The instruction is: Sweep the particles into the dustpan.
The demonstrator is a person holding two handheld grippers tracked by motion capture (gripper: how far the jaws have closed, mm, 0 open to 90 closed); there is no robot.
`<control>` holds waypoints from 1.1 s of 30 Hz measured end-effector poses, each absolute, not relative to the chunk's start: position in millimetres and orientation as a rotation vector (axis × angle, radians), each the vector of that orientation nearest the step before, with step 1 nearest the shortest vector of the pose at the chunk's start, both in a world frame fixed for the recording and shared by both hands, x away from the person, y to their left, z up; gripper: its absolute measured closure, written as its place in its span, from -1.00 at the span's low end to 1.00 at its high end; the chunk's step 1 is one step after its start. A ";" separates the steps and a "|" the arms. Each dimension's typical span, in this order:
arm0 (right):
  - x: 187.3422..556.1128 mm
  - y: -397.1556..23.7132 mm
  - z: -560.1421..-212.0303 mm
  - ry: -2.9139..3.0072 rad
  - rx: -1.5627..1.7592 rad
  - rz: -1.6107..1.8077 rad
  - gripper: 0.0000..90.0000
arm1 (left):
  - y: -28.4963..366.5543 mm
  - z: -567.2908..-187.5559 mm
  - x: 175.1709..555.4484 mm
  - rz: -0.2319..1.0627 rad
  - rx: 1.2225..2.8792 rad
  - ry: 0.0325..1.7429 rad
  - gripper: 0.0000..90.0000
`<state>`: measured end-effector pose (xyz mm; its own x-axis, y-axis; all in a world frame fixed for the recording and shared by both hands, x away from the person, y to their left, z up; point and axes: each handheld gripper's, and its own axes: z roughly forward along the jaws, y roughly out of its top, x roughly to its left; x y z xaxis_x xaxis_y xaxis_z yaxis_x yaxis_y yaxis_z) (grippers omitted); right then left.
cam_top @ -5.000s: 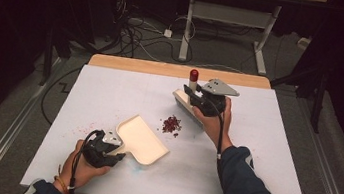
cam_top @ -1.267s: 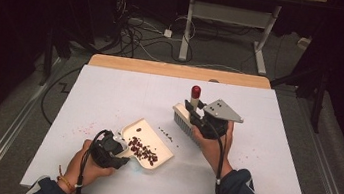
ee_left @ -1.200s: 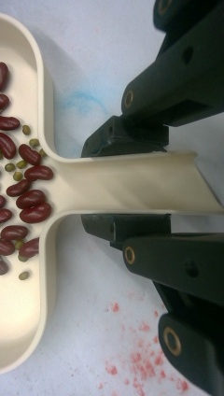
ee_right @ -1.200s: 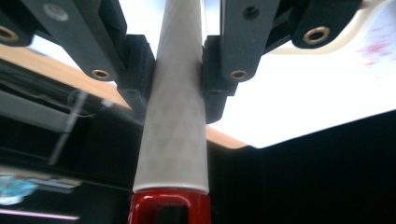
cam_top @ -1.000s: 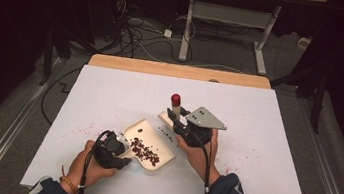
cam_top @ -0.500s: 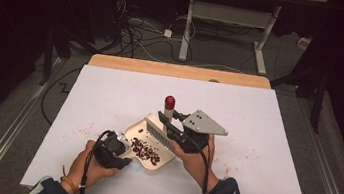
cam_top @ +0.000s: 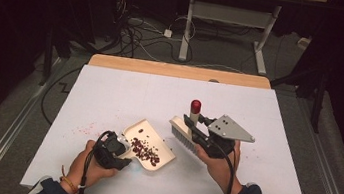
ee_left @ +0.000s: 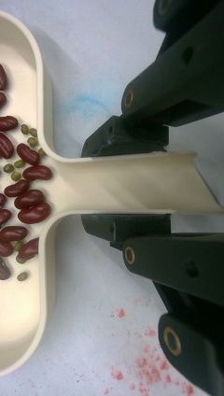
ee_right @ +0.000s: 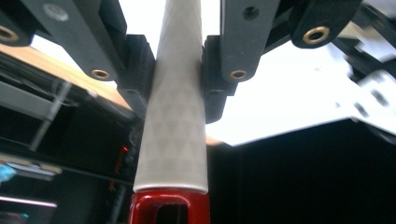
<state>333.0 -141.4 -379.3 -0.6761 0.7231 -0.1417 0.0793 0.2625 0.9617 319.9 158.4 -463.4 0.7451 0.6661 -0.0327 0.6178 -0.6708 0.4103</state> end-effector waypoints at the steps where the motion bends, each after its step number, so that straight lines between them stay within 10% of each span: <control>1: 333.8 -143.1 -382.5 1.965 0.731 1.427 0.56 | 157.9 -462.9 319.2 0.168 2.554 0.979 0.41; 33: 322.8 -134.5 -373.1 1.968 0.702 1.549 0.56 | 159.7 -461.2 314.2 0.156 2.560 0.978 0.41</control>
<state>322.8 -134.5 -373.1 -0.7218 0.6861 -0.0909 0.0728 0.2059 0.9759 314.2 159.7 -461.2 0.7497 0.6608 -0.0359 0.6170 -0.6783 0.3990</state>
